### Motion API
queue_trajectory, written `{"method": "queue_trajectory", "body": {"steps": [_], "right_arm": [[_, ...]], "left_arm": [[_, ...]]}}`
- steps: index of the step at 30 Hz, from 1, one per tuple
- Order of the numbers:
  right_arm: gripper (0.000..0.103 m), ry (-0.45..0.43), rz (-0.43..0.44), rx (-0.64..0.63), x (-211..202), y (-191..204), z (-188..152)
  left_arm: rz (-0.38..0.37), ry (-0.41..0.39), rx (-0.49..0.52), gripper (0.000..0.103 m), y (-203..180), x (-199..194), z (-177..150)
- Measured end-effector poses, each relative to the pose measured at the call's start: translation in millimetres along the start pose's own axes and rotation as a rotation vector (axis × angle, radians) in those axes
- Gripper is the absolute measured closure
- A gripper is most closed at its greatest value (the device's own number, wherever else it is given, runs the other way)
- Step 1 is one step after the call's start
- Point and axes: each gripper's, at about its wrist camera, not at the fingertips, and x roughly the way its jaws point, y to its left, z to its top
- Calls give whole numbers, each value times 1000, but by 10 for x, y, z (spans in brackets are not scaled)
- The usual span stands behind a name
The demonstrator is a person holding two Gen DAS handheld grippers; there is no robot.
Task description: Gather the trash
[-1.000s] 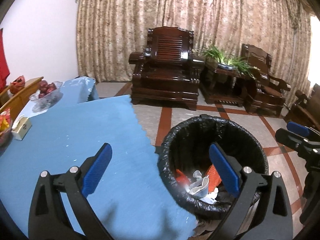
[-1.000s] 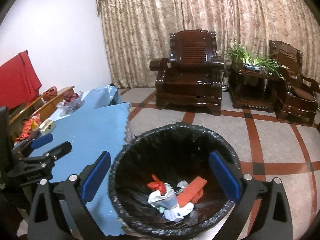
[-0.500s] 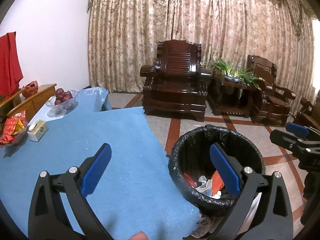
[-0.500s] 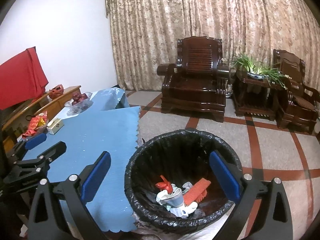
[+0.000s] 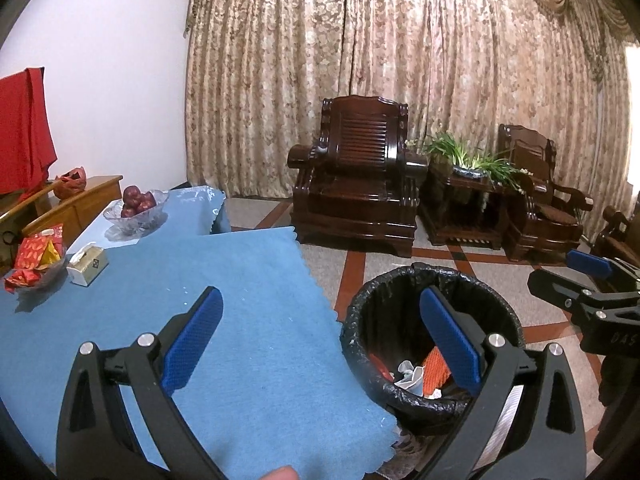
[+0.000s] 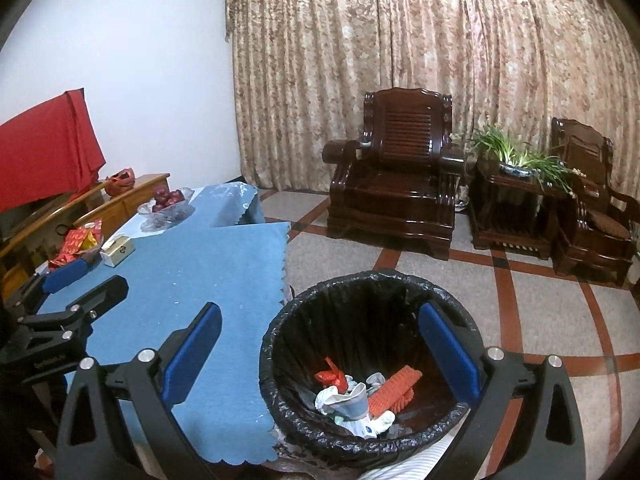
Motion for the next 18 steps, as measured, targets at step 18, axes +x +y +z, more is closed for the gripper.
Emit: {"method": "queue_trajectory", "body": {"steps": [18], "right_arm": [[6, -12, 0, -14, -53, 47, 16]], "left_arm": [[7, -11, -8, 7, 35, -48, -24]]}}
